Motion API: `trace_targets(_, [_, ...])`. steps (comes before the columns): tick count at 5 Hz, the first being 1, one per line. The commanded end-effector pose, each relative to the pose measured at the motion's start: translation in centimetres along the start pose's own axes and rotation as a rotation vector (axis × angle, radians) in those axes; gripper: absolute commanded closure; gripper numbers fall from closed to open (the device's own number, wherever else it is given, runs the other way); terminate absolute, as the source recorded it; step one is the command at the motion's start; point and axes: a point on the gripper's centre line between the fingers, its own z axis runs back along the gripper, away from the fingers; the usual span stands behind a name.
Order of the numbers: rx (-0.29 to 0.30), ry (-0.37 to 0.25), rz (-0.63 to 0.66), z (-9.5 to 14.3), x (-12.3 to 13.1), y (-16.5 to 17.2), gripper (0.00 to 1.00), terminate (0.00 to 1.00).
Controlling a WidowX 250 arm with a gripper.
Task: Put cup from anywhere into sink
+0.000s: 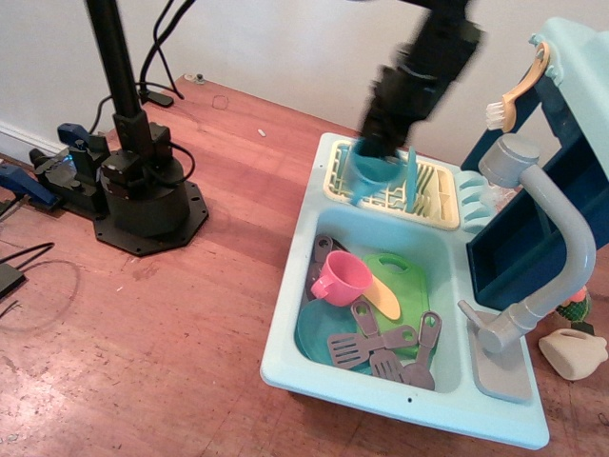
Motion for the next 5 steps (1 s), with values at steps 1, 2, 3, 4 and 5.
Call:
trace_targets(1, [-0.016, -0.016, -0.095, 0.0, 5.6, -4.6, 1.00, 0.00])
trace_targets(2, [-0.059, 0.052, -0.143, -3.0, 5.6, -7.9, 1.00, 0.00])
trace_targets(3, [-0.102, 0.052, -0.136, -4.7, 4.7, -8.6, 1.00, 0.00])
trace_targets(4, [-0.105, 0.062, -0.113, -4.6, 3.4, -8.1, 1.00, 0.00])
trace_targets(5, [-0.101, 0.086, -0.070, -4.3, 0.8, -7.9, 1.00, 1.00])
